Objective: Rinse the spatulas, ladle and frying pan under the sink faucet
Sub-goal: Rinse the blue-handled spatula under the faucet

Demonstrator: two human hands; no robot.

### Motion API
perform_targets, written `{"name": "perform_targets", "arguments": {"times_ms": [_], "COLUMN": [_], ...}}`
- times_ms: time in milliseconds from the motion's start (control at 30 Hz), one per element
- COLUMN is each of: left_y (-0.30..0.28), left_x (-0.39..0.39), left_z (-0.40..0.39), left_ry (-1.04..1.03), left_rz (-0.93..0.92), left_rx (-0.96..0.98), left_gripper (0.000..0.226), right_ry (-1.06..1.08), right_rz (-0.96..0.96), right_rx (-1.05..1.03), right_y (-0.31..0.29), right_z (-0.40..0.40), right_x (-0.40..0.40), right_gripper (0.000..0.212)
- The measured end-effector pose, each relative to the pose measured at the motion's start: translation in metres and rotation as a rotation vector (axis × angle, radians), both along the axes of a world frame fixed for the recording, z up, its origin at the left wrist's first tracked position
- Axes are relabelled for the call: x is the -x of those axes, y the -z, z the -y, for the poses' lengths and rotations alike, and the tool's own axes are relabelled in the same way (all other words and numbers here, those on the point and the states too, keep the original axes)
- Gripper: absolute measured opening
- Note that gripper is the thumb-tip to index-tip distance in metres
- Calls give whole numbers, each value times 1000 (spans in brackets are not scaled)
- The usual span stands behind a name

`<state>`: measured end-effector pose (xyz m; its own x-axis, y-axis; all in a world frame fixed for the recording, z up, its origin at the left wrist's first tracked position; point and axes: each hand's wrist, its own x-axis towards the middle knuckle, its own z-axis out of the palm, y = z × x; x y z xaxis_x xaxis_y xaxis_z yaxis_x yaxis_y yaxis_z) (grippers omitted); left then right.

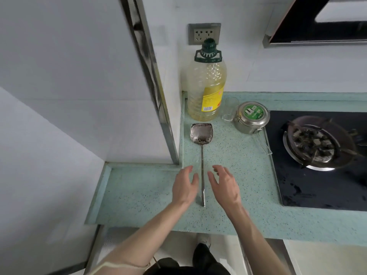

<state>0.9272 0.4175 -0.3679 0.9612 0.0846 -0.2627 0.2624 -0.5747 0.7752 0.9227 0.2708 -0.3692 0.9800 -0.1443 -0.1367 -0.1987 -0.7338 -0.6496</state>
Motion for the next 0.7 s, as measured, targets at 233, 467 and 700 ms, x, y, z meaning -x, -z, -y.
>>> {"name": "perform_targets", "arguments": {"times_ms": [233,467,700], "left_y": [-44,-80,-67], "left_x": [81,153,216], "left_z": [-55,-94,-107], "left_ry": [209,307,327], "left_rz": [297,622,635], "left_rx": [-255,-406,-466], "left_gripper": [45,45,43], "right_ry": [-98,-27,123], "right_rz": [186,309,266], "right_rx": [351,497,465], "right_y": [-45,-84,-79], "right_z": [-16,-48,-67], "right_x": [90,194,287], "right_gripper": [55,56,55]}}
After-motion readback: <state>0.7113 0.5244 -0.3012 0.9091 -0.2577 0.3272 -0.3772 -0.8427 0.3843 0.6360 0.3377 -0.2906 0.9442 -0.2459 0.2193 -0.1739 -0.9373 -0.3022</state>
